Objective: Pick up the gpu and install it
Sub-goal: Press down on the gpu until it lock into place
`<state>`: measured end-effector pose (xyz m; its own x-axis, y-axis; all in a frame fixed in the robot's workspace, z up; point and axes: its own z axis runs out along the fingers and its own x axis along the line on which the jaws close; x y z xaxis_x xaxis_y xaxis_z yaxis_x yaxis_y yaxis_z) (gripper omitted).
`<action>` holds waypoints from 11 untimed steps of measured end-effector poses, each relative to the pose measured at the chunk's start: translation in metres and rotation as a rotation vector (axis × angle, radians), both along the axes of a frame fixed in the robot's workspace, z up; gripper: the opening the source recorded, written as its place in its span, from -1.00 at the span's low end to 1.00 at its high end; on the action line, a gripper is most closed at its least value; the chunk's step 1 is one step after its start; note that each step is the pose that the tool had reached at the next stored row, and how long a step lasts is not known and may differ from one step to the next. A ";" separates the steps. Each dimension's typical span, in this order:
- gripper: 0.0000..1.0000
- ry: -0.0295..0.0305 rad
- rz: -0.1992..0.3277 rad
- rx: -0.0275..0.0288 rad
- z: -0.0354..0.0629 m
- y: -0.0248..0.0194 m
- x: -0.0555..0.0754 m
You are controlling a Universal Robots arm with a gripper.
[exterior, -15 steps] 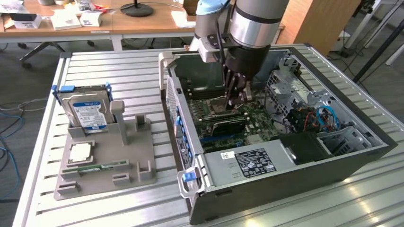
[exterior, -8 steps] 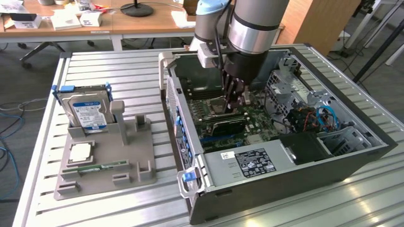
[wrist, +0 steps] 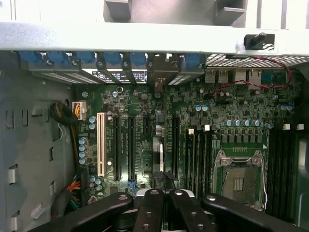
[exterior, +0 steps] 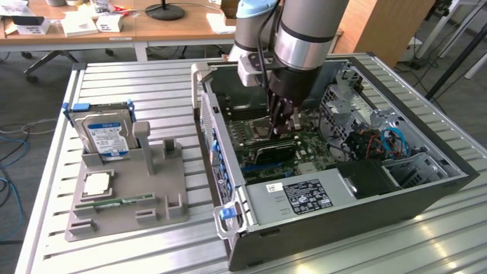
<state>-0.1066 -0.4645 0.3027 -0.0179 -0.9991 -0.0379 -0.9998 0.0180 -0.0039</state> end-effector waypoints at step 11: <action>-0.80 -0.0001 0.000 0.0002 -0.0110 0.0000 0.000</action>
<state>-0.1066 -0.4645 0.2917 -0.0179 -0.9991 -0.0381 -0.9998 0.0181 -0.0039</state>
